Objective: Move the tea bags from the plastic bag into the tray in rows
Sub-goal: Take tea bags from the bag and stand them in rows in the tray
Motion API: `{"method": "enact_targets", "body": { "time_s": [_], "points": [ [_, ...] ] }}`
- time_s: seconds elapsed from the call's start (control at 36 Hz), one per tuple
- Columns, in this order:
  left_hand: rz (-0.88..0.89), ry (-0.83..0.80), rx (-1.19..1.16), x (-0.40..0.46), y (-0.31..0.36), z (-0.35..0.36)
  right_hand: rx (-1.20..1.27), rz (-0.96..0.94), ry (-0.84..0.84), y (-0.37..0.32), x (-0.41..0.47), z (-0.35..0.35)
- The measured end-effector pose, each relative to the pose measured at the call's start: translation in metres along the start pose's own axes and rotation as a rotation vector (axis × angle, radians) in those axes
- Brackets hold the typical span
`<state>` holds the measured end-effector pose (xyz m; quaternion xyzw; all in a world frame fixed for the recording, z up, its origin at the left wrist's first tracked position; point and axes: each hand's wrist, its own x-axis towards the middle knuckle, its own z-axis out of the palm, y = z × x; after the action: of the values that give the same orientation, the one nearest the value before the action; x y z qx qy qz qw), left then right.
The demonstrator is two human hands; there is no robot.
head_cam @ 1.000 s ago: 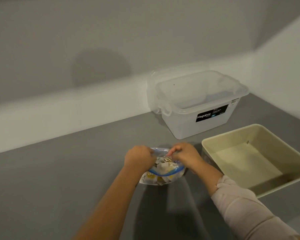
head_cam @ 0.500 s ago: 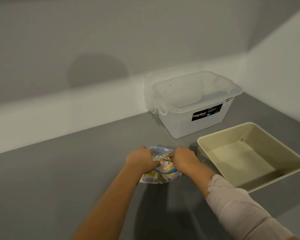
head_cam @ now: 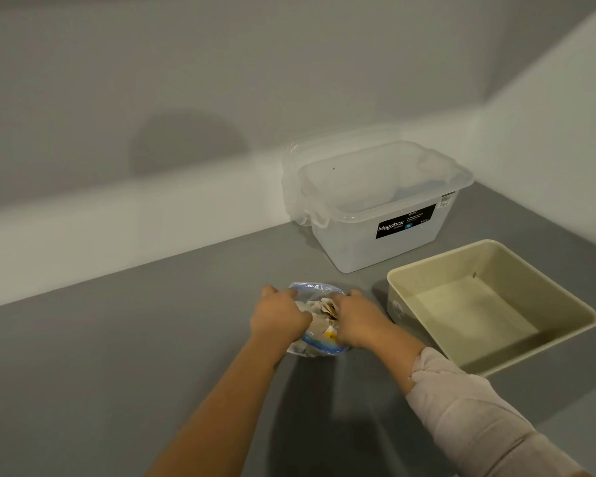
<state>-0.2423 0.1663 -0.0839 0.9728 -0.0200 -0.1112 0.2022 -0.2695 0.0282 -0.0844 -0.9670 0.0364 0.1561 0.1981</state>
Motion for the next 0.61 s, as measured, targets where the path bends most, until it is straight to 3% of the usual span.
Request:
{"method": "enact_targets", "body": {
  "time_s": [0.17,0.61],
  "points": [
    [-0.012,0.084,0.031,-0.008,0.005,0.01,0.0,0.02,0.104,0.002,0.002,0.001],
    [0.133,-0.038,0.147,-0.004,-0.006,0.005,-0.003,0.098,0.074,0.014,0.006,-0.005]
  ]
}}
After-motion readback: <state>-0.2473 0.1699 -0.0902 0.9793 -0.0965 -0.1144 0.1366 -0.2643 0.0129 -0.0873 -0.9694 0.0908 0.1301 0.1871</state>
